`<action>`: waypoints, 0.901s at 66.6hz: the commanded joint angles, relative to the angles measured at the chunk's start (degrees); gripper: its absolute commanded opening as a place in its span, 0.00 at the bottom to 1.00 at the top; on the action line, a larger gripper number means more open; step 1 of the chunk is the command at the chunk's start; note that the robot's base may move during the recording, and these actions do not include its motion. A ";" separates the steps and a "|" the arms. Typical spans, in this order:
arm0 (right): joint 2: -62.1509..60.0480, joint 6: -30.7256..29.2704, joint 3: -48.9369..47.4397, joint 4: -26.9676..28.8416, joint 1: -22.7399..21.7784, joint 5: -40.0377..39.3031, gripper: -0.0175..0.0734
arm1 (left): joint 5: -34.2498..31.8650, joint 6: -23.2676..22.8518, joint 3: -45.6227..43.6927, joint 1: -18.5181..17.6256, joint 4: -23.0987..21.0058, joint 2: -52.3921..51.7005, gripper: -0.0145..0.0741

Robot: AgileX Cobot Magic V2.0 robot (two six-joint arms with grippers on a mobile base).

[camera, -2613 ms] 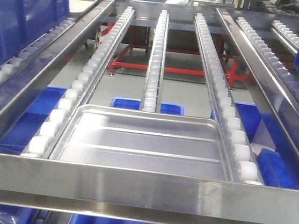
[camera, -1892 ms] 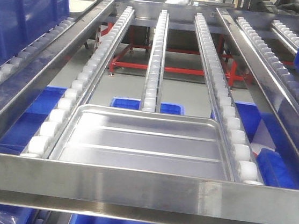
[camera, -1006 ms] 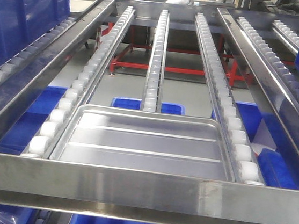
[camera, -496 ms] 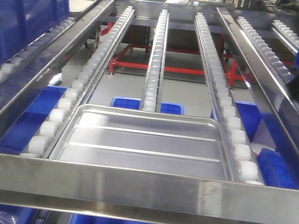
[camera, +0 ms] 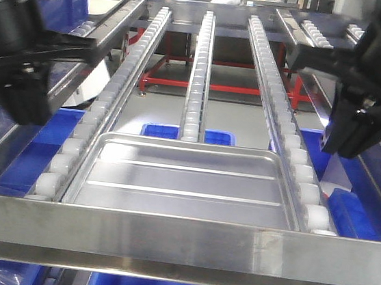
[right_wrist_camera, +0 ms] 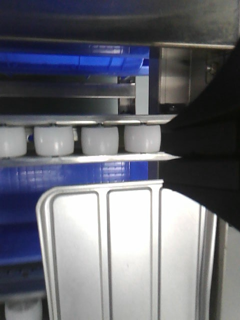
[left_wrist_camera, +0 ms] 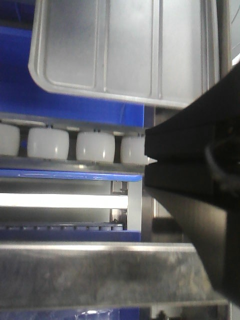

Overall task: Grab silver tray and stack on right shelf
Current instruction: 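Lower both grippers onto the side rims of the silver tray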

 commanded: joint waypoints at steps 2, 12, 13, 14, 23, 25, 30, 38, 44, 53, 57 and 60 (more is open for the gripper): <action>0.64 2.65 -3.23 -3.29 1.96 -0.15 0.26 | -0.16 -2.38 -4.86 -2.28 -0.99 -0.07 0.06; 3.78 2.65 -3.73 -2.72 4.38 -0.05 0.26 | 1.70 -2.38 -8.43 -2.18 -4.64 3.40 0.06; 3.88 2.65 -3.73 -2.72 4.44 -0.05 0.26 | 1.98 -2.38 -8.72 -2.18 -4.78 3.61 0.06; 4.08 2.65 -3.73 -2.66 4.54 -0.05 0.26 | 2.26 -2.38 -8.83 -2.18 -4.78 3.85 0.06; 4.84 3.51 -3.80 -2.46 4.78 -0.32 0.26 | 2.83 -2.38 -8.95 -2.18 -4.18 4.91 0.06; 5.02 3.51 -3.86 -2.41 4.78 -0.32 0.26 | 2.72 -2.38 -8.95 -2.18 -4.18 5.02 0.06; 5.53 3.51 -4.00 -2.41 4.78 -0.47 0.26 | 2.43 -2.38 -8.95 -2.18 -3.72 5.15 0.06; 6.15 3.51 -4.12 -2.41 4.78 -0.76 0.33 | 2.21 -2.38 -8.95 -2.30 -2.53 5.38 0.06; 6.15 3.51 -4.19 -2.41 4.78 -1.10 0.43 | 2.35 -2.13 -8.95 -2.67 -1.76 5.38 0.06; 6.15 3.51 -4.19 -2.41 4.78 -2.42 0.50 | 3.36 -0.79 -8.95 -3.44 -1.51 5.38 0.06; 6.15 3.51 -4.19 -2.41 4.78 -2.96 0.50 | 3.36 -0.79 -8.95 -3.85 -1.51 5.38 0.06; 6.15 3.51 -4.19 -2.41 4.78 -3.18 0.50 | 3.36 -0.79 -8.95 -3.96 -1.63 5.38 0.07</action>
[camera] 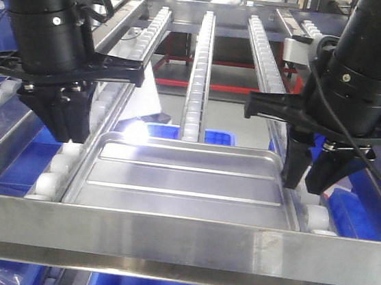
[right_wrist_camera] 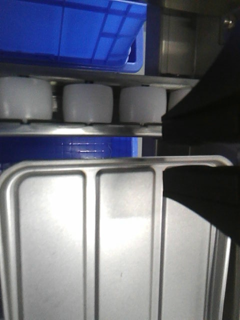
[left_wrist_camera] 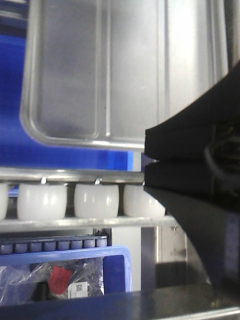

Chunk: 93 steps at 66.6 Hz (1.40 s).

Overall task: Grab silver tray and stack on right shelf
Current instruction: 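Lower both grippers onto the side rims of the silver tray, then close both grippers on the tray's side rims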

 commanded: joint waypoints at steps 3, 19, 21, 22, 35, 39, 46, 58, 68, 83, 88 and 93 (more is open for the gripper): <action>-2.28 -0.10 -1.91 -0.50 0.06 -2.33 0.50 | -0.74 0.25 -1.75 -0.72 0.06 -2.55 0.11; -2.28 -0.10 -1.91 -0.50 0.06 -2.55 0.50 | -0.74 -0.28 -1.75 -0.72 0.04 -2.55 0.44; -2.28 -0.10 -1.91 -0.50 0.06 -2.79 0.50 | -0.95 -0.65 -1.75 -0.72 0.04 -2.55 0.44; -2.28 -0.10 -1.91 -0.50 0.06 -2.88 0.50 | -1.09 -0.92 -1.75 -0.72 0.04 -2.55 0.44; -2.28 -0.10 -1.91 -0.50 0.06 -3.98 0.50 | -3.99 -2.20 -1.75 -0.72 -0.05 -2.55 0.44; -2.28 -0.10 -1.91 -0.50 0.06 -4.06 0.50 | -3.99 -3.04 -1.75 -0.72 -0.05 -2.55 0.44; -2.28 -0.10 -1.91 -0.50 0.06 -4.31 0.50 | -3.99 -3.14 -1.65 -0.72 -0.05 -2.32 0.44; -2.28 -0.10 -1.91 -0.50 0.06 -4.41 0.50 | -3.75 -3.14 -1.65 -0.72 -0.25 -0.17 0.44; -1.25 -0.10 -1.91 -0.50 0.00 -4.41 0.50 | -3.75 -3.14 -1.65 -0.72 -1.16 0.94 0.44; -0.01 -0.10 -1.91 -0.50 0.00 -4.83 0.50 | -3.85 -3.14 -1.65 -0.72 -1.16 1.59 0.44; -0.01 -0.10 -1.91 -0.50 0.00 -5.13 0.50 | -3.85 -3.14 -1.65 -0.72 -0.26 2.06 0.44; -0.01 -0.10 -1.91 -0.50 0.00 -5.50 0.50 | -3.85 -3.14 -1.65 -0.72 0.39 2.62 0.44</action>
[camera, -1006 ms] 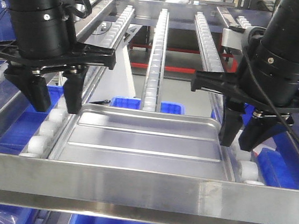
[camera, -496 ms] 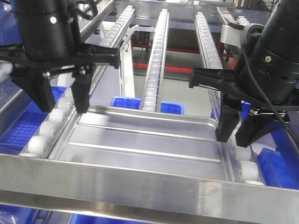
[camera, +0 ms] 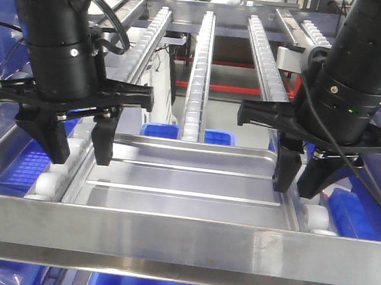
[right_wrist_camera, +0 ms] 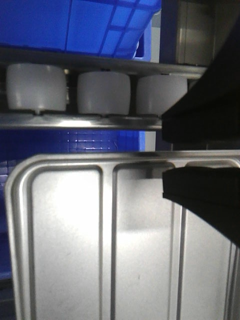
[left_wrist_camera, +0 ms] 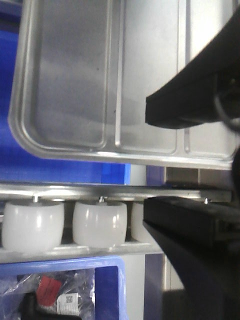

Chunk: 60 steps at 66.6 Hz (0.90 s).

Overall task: Grab silver tray and stack on right shelf
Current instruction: 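Close both grippers on the tray's side rims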

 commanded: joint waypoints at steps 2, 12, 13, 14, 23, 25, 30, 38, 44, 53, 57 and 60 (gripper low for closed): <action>-2.39 -0.21 -1.82 -0.50 -0.10 -2.46 0.50 | -1.09 -0.63 -1.65 -0.38 0.71 -1.73 0.44; -2.39 -0.21 -1.82 -0.50 -0.10 -2.77 0.50 | -1.09 -0.63 -1.65 -0.38 0.60 -1.31 0.44; -2.39 -0.21 -1.82 -0.50 -0.10 -2.77 0.50 | -1.09 -0.63 -1.65 -0.38 0.60 -1.31 0.44; -2.39 -0.21 -1.82 -0.50 -0.10 -2.85 0.50 | -1.09 -0.63 -1.65 -0.38 0.60 -1.31 0.44; -1.32 -0.21 -1.82 -0.50 -0.10 -3.15 0.50 | -1.31 -0.63 -1.65 -0.38 0.60 -1.24 0.44; -0.96 -0.21 -1.82 -0.50 -0.10 -3.07 0.50 | -1.31 -0.63 -1.65 -0.38 0.60 -1.24 0.44; -0.36 -0.21 -1.82 -0.50 -0.10 -2.65 0.50 | -1.31 -0.63 -1.65 -0.38 0.60 -1.24 0.44; -0.28 -0.21 -1.82 -0.50 -0.10 -2.39 0.50 | -1.31 -0.63 -1.65 -0.38 0.60 -1.24 0.44; -0.28 -0.21 -1.82 -0.50 -0.10 -2.36 0.50 | -1.31 -0.63 -1.65 -0.38 0.60 -1.24 0.44; -0.28 -0.21 -1.82 -0.50 -0.10 -2.36 0.50 | -1.31 -0.63 -1.65 -0.38 0.60 -1.24 0.44; -0.28 -0.21 -1.82 -0.50 -0.10 -2.36 0.50 | -1.31 -0.63 -1.65 -0.38 0.60 -1.24 0.44; -0.28 -0.21 -1.82 -0.50 -0.10 -2.36 0.50 | -1.31 -0.63 -1.65 -0.38 0.60 -1.24 0.44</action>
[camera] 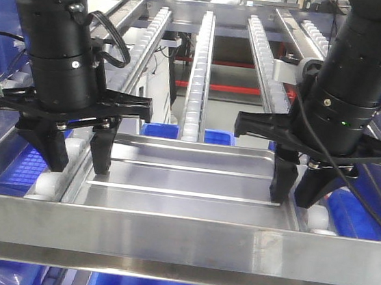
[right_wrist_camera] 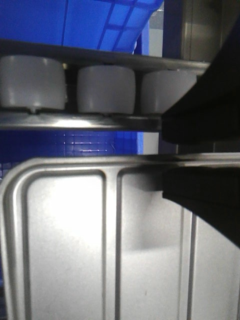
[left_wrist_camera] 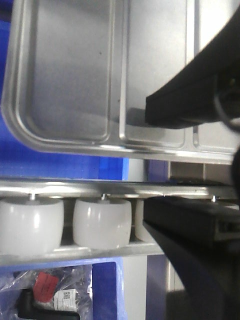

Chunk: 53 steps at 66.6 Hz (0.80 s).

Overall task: Grab silver tray and stack on right shelf
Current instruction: 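Close both grippers on the tray's side rims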

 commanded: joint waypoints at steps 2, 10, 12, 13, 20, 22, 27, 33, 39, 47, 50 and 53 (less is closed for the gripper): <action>-2.51 -0.25 -1.82 -0.50 -0.10 -1.35 0.50 | -1.03 -0.63 -1.65 -0.38 0.13 -2.63 0.44; -2.51 -0.25 -1.82 -0.50 -0.10 -1.35 0.50 | -1.03 -0.63 -1.65 -0.38 -0.10 -2.63 0.44; -2.51 -0.25 -1.82 -0.50 -0.10 -1.35 0.50 | -1.03 -0.63 -1.65 -0.38 -0.10 -2.63 0.44; -2.51 -0.25 -1.82 -0.50 -0.10 -1.35 0.50 | -1.03 -0.63 -1.65 -0.38 -0.10 -2.63 0.44; -2.51 -0.26 -1.82 -0.50 -0.10 -1.48 0.50 | -1.03 -0.63 -1.65 -0.38 -0.10 -2.63 0.43; -2.51 -0.26 -1.82 -0.50 -0.10 -1.49 0.50 | -1.03 -0.63 -1.65 -0.38 -0.10 -2.63 0.41; -2.51 -0.26 -1.82 -0.50 -0.10 -1.56 0.50 | -1.03 -0.53 -1.65 -0.38 -0.10 -2.63 0.37; -2.51 -0.26 -1.82 -0.50 -0.10 -1.56 0.50 | -1.03 -0.53 -1.65 -0.38 -0.10 -2.58 0.29; -2.51 -0.26 -1.82 -0.50 -0.10 -1.56 0.50 | -1.03 -0.53 -1.65 -0.38 -0.10 -2.58 0.23; -2.51 -0.26 -1.82 -0.50 -0.10 -1.52 0.50 | -1.03 -0.53 -1.65 -0.38 -0.10 -2.58 0.18; -2.51 -0.26 -1.82 -0.50 -0.10 -1.52 0.49 | -1.03 -0.53 -1.65 -0.38 -0.10 -2.58 0.16; -2.51 -0.26 -1.82 -0.50 -0.10 -1.52 0.48 | -1.03 -0.53 -1.65 -0.38 -0.10 -2.58 0.15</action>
